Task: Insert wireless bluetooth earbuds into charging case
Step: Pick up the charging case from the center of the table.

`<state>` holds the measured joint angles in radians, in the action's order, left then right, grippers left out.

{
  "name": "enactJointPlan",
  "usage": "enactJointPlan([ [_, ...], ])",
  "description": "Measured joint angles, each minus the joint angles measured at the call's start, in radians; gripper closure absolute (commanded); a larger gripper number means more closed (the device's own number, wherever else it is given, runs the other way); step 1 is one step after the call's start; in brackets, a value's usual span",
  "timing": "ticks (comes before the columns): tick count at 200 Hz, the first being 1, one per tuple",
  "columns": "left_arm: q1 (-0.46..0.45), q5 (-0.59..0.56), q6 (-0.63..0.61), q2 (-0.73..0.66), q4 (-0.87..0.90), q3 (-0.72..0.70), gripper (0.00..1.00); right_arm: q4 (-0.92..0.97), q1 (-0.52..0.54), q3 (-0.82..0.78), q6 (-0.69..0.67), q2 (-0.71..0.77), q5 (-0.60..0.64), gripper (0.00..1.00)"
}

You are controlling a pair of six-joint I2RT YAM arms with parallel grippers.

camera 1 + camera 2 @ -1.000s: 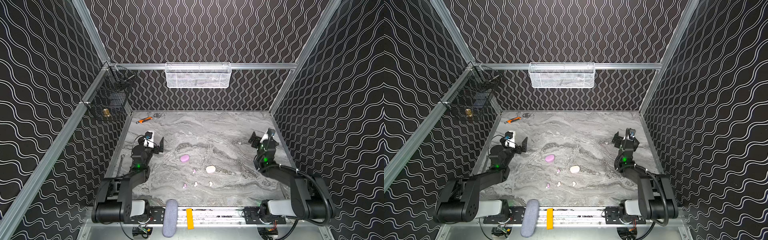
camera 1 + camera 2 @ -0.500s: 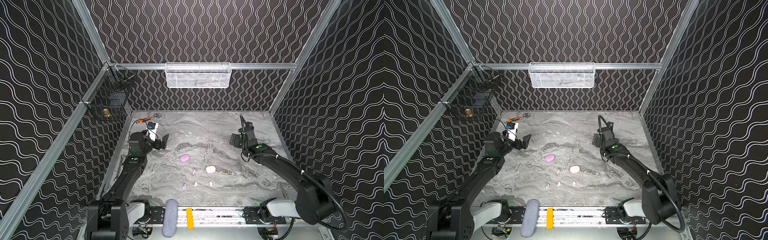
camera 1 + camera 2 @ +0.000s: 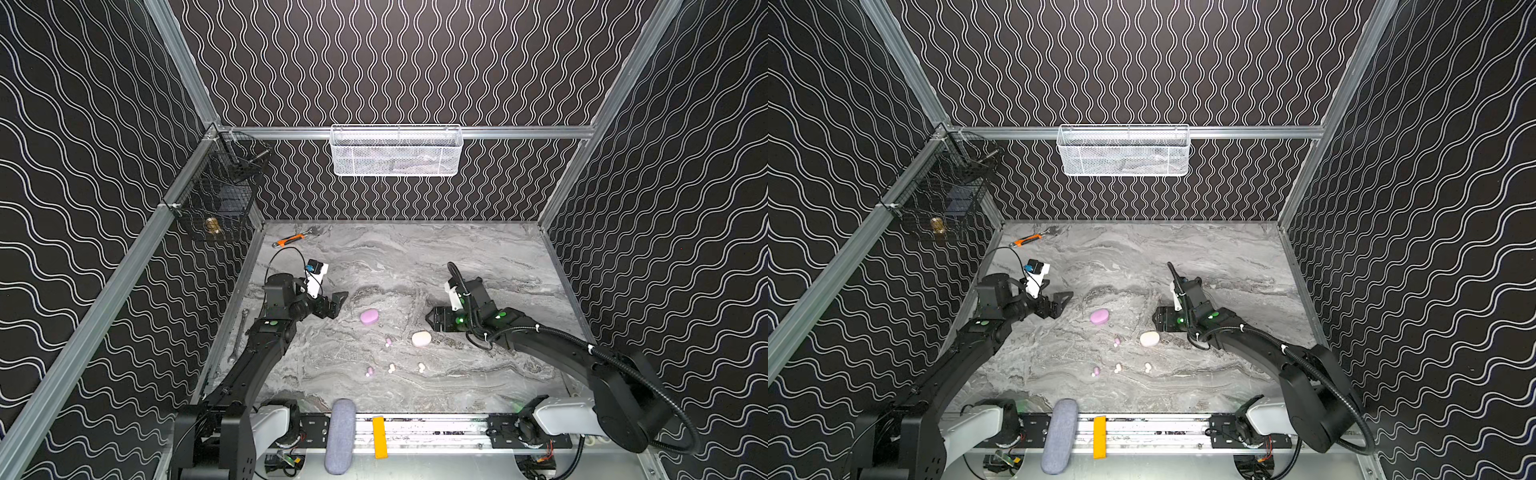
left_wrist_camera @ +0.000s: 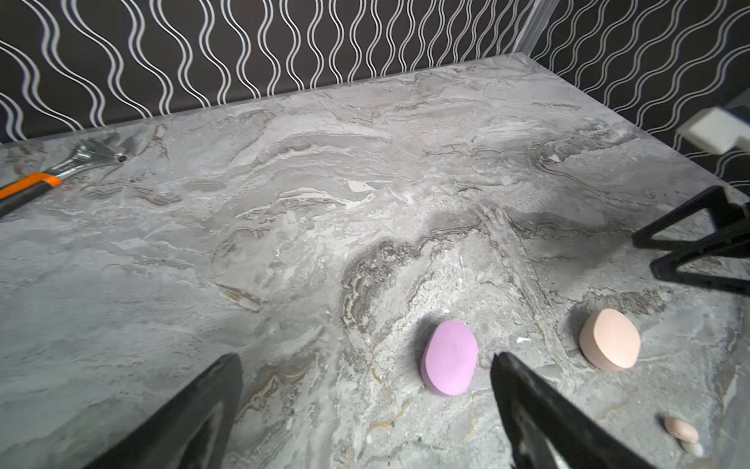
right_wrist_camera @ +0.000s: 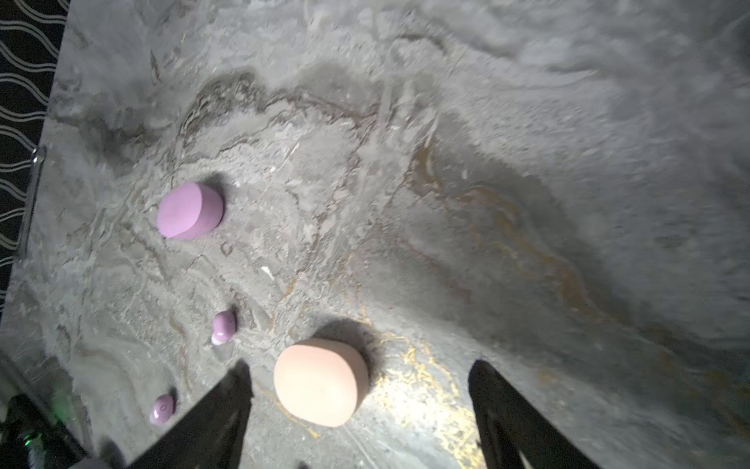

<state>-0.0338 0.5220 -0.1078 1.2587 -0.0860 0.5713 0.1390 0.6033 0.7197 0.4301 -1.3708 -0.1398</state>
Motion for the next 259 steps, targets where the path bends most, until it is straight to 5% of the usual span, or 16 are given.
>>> enactJointPlan([
  [105, -0.018, 0.065, -0.023, 0.047, -0.003, -0.009, 0.01, -0.032, 0.059, 0.085, -0.027, -0.156, -0.026, 0.19],
  [259, -0.018, 0.073, -0.023, 0.046, -0.003, -0.009, 0.01, -0.077, 0.112, 0.032, -0.027, -0.178, -0.111, 0.19],
])
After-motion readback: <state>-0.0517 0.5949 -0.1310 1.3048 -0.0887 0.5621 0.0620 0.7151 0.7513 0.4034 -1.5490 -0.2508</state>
